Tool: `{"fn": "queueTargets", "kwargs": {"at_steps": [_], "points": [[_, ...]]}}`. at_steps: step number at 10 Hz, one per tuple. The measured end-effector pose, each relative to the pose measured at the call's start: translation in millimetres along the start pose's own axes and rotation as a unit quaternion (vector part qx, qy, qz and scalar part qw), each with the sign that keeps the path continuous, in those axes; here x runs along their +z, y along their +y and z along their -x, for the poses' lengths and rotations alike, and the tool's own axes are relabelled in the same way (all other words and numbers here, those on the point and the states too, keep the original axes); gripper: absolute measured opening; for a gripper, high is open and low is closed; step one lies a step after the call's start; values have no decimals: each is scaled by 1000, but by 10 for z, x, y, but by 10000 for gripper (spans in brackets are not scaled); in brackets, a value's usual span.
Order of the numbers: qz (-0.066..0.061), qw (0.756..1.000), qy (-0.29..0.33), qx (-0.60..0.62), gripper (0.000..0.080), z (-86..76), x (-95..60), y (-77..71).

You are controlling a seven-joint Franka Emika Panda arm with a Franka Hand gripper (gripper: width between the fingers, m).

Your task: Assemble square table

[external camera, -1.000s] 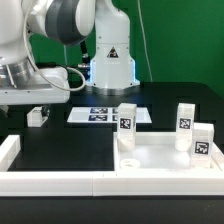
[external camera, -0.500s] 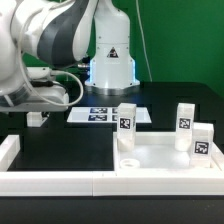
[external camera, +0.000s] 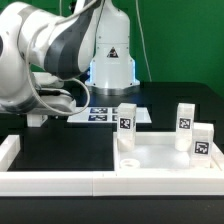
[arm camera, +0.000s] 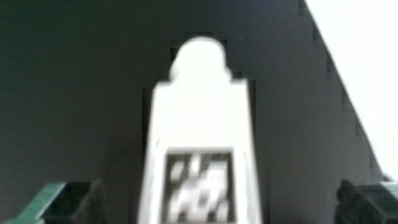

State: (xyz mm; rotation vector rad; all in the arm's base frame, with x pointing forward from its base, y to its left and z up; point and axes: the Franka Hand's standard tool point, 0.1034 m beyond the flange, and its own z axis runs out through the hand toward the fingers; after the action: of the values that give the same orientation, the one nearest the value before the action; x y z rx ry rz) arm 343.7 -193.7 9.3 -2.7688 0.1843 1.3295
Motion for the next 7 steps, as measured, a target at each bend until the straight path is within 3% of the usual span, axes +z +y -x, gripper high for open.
{"fn": "queueTargets", "kwargs": {"at_steps": [2,3,4,5,6,7], "points": [[2,1000,4,0,648,-21,-36,17],[1,1000,4,0,512,-20,-32,18],[1,1000,4,0,512,-19,-32,18],[1,1000,4,1,375,-19,-32,19],[1,1000,4,1,287,-19,-32,19],[1,1000,4,1,287,-19,-32,20]]}}
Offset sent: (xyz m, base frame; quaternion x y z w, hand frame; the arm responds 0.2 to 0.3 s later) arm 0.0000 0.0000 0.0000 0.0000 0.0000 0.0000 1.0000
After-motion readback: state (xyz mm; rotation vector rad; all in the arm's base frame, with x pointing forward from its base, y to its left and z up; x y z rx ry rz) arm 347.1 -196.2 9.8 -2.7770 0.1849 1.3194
